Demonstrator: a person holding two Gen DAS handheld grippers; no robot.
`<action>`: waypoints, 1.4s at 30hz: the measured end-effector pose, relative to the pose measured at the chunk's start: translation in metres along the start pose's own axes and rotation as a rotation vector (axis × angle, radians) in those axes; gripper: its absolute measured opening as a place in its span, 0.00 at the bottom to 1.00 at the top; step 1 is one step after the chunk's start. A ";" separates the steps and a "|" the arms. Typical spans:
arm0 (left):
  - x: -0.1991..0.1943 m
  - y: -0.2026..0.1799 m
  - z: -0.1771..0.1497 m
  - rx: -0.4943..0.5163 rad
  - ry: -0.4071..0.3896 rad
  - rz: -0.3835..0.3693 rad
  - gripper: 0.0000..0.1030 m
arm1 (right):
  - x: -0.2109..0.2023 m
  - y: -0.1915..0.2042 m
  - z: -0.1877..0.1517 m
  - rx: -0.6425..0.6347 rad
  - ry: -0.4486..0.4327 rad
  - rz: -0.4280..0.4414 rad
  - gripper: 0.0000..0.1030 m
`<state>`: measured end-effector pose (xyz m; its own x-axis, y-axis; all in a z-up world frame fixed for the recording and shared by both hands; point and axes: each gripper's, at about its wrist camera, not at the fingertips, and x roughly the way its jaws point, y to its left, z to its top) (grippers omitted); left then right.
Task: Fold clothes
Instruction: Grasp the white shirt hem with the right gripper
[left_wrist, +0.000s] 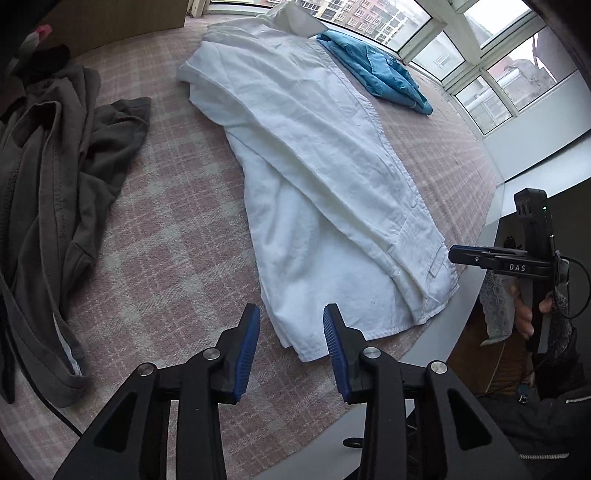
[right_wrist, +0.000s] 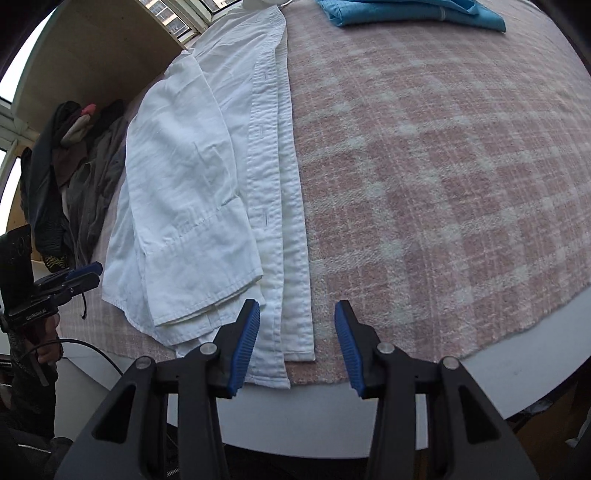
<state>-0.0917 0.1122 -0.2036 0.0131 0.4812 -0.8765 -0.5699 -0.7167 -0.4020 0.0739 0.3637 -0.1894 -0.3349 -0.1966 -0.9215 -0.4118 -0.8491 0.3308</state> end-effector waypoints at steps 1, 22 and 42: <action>0.002 0.000 0.001 -0.009 0.003 -0.012 0.34 | 0.002 0.001 0.000 -0.003 -0.002 -0.002 0.42; 0.029 -0.002 -0.006 -0.038 0.012 -0.003 0.08 | 0.017 0.009 0.010 -0.218 0.028 -0.024 0.11; -0.053 -0.001 0.079 -0.100 -0.203 -0.188 0.01 | -0.080 0.007 0.090 -0.017 -0.160 0.348 0.04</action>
<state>-0.1564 0.1269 -0.1356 -0.0597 0.6942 -0.7173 -0.4891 -0.6468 -0.5853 0.0217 0.4181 -0.0948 -0.5808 -0.3964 -0.7110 -0.2364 -0.7536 0.6133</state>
